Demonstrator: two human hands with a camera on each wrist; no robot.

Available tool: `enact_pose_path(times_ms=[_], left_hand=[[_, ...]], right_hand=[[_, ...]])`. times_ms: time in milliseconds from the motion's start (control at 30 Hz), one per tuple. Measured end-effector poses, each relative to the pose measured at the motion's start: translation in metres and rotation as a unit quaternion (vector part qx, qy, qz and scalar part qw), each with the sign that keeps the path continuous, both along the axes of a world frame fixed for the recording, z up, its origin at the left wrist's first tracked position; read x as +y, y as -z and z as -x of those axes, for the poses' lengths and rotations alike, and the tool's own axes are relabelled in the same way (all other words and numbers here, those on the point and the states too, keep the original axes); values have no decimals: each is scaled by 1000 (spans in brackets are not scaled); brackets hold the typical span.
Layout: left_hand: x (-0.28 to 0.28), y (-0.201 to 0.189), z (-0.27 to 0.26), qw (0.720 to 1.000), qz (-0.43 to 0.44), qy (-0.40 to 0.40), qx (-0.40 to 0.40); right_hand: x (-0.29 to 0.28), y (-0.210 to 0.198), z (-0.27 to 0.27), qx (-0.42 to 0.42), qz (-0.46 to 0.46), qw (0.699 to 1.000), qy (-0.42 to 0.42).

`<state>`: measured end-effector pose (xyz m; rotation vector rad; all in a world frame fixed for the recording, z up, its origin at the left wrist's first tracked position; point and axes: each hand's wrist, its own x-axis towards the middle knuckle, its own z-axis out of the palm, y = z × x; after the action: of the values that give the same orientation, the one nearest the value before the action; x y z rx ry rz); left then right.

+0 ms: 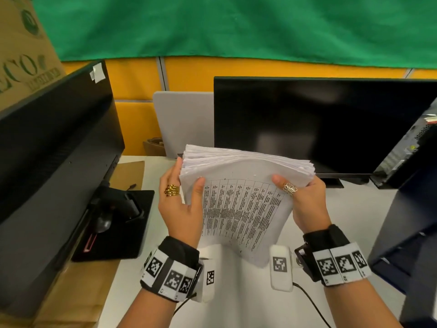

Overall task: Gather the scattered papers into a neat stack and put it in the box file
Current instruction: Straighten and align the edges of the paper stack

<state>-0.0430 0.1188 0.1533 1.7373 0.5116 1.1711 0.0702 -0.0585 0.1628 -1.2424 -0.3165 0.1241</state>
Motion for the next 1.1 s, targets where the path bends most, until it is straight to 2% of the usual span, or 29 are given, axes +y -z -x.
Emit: enact_pose_path(times_ms=[133,267,500,933,1000,1100], left_hand=[[0,-2,2,999,2,-24,-28],[4,-3,2,999,36,1,-41],[10,-2,-2,996,67,33,46],[-2,4,4,998,56,-22,8],[-3,3,5,997,72,7,3],[-5,-2,2,985,132,107,-33]], right_hand=[[1,2,0,-1,-5,1000,-5],[0,2,0,-1,-2,1000,-12],[-1,5,-2,2,10,1000,-17],[1,4,1,-6,-3,1000,-10],[0,4,1,-9,-8,1000,-16],[-1,5,-2,-16,-8,999,-30]])
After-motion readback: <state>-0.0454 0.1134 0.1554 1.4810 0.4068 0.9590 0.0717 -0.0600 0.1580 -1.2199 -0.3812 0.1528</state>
